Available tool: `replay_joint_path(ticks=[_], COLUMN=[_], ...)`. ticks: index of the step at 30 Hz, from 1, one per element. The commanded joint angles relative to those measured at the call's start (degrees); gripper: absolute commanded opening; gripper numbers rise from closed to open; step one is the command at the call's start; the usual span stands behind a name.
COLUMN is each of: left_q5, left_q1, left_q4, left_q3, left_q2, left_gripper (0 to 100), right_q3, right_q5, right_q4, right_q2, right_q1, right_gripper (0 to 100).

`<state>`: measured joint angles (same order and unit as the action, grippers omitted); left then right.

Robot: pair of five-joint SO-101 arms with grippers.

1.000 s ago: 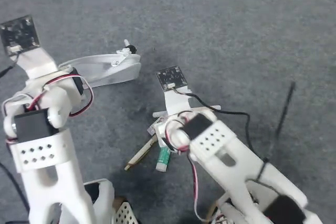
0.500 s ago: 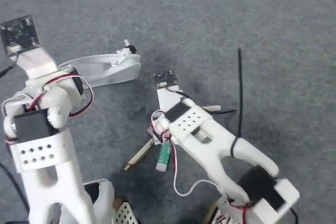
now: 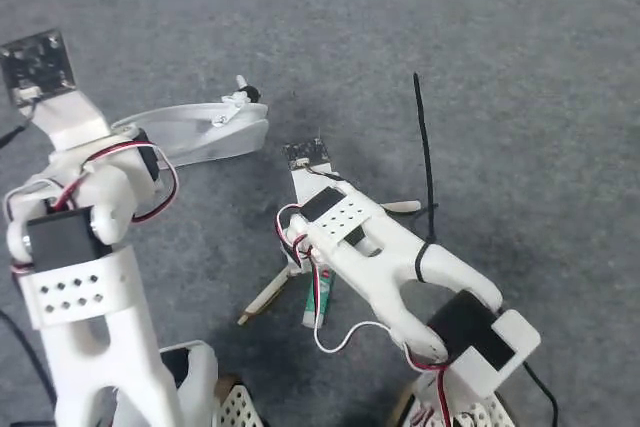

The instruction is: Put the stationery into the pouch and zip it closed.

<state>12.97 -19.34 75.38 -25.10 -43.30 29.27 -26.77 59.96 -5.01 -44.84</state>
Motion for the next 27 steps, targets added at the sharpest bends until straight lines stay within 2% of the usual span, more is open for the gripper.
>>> replay_joint_path(ticks=[1, 3, 13, 27], left_q5=[0.4, 0.4, 0.4, 0.4], left_q1=[-0.4, -0.4, -0.4, -0.4], left_q4=[-1.3, -1.3, -1.4, -1.2], left_q3=[1.5, 1.5, 1.5, 1.5], left_q2=[-0.2, -0.2, -0.2, -0.2], left_gripper=[1, 1, 1, 1], right_q3=[-2.6, -2.7, -2.6, -1.1], right_q5=[-0.4, -0.3, 2.5, 2.6], right_q4=[1.7, 1.6, 2.1, 8.6], right_q2=[0.6, 0.6, 1.6, 19.3], right_q1=[-0.1, -0.1, -0.1, 0.0], right_gripper=[5.3, 0.6, 1.3, 1.3])
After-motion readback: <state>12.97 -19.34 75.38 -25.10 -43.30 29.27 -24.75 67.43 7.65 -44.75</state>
